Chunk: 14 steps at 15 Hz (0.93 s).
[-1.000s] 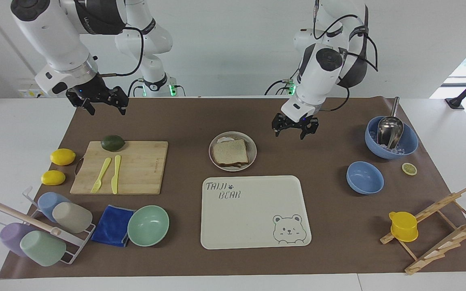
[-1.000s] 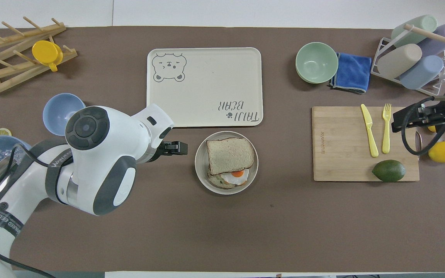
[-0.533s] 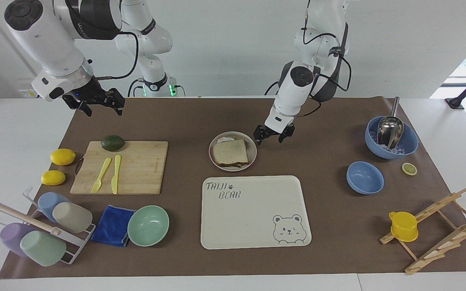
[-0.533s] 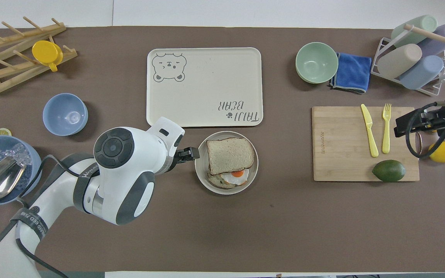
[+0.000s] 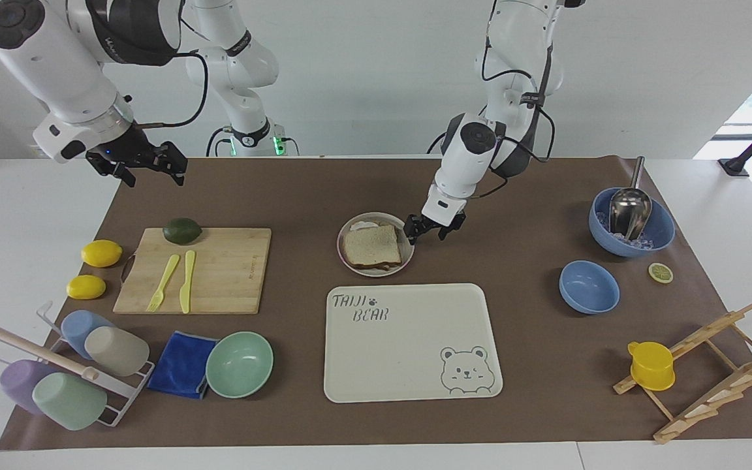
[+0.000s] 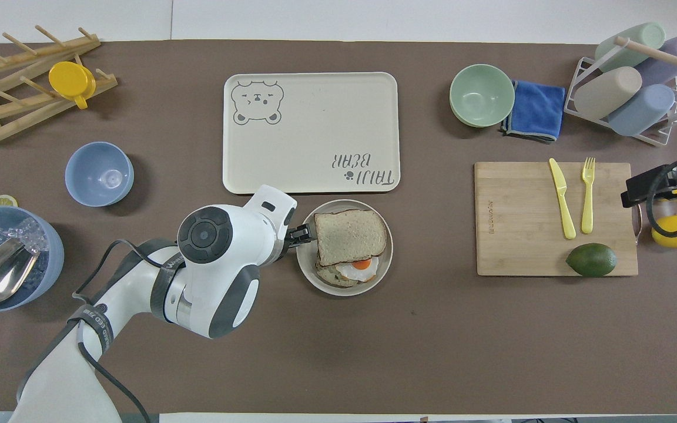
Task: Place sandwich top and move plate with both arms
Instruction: 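Grasp the white plate rim with the left gripper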
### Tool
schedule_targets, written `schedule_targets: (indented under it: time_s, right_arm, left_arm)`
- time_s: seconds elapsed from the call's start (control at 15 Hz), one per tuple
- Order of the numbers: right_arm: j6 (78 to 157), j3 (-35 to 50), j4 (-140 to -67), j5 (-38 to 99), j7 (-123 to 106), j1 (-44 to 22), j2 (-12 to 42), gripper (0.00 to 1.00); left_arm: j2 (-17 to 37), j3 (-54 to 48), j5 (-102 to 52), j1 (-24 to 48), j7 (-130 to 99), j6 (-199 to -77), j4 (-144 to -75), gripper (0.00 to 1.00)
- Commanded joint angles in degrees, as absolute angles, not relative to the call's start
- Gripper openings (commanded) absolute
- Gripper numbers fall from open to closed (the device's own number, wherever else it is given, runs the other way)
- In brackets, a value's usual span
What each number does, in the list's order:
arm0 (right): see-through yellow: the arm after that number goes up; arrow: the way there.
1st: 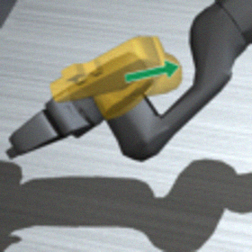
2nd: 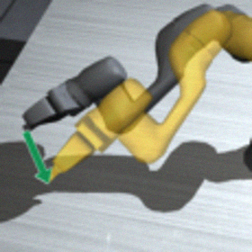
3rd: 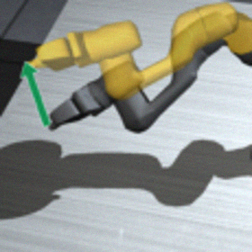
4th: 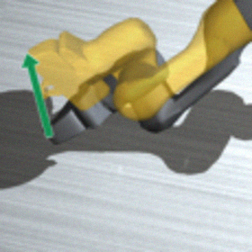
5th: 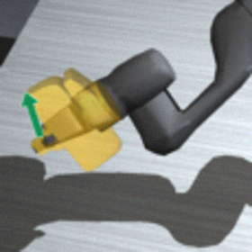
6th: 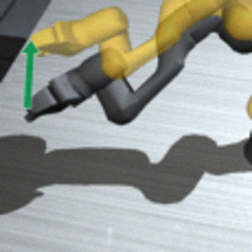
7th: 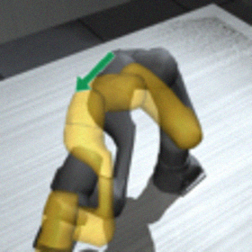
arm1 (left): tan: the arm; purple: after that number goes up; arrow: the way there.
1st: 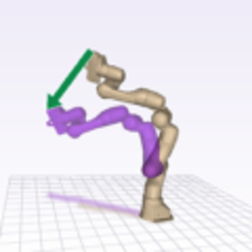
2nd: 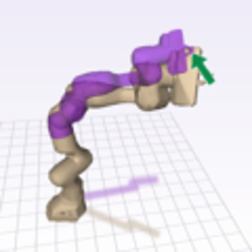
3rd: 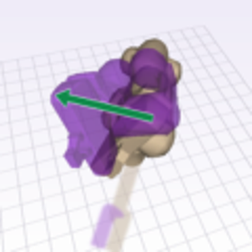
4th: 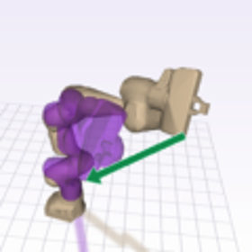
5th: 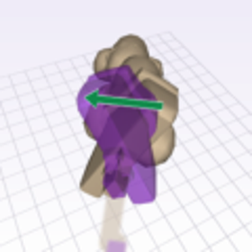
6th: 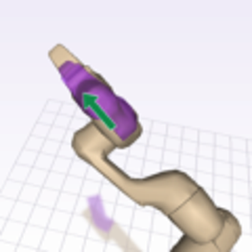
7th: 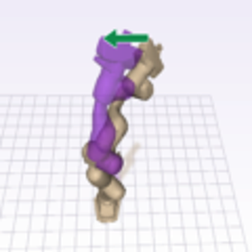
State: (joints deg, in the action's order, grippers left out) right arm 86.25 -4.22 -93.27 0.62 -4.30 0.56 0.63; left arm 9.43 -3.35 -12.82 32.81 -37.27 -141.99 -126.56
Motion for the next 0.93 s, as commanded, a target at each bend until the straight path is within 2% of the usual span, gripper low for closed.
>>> schedule_targets:
  time_s: [0.0,0.2,0.4,0.53,0.73,0.87]
  right_arm:
    - [87.2,-3.8,-93.5,1.0,-4.8,1.4,0.3,1.0]
    - [87.4,-3.8,-93.4,0.9,-0.4,1.1,0.2,1.0]
    - [86.8,-3.8,-94.5,0.2,-0.4,0.6,-0.4,1.0]
    - [86.7,-3.8,-94.6,0.7,-0.5,1.5,-0.4,1.0]
    - [86.8,-3.8,-94.5,0.7,-0.5,1.3,-0.4,1.0]
    - [86.7,-3.7,-94.5,0.7,-0.5,0.8,-0.4,1.0]
  left_arm:
    - [9.1,-2.5,-13.6,33.8,-35.7,-142.8,-126.9,0.69]
    - [9.1,-2.5,-13.6,33.8,-31.6,-142.7,-126.8,0.6]
    - [9.1,-2.5,-13.6,34.4,-31.3,-142.9,-126.9,0.58]
    - [9.3,-2.5,-13.6,34.6,-31.2,-143.3,-126.9,0.51]
    - [9.3,-2.5,-13.6,34.6,-31.0,-143.4,-126.9,0.34]
    - [9.7,-2.5,-13.6,34.7,-30.2,-143.7,-126.9,0.33]
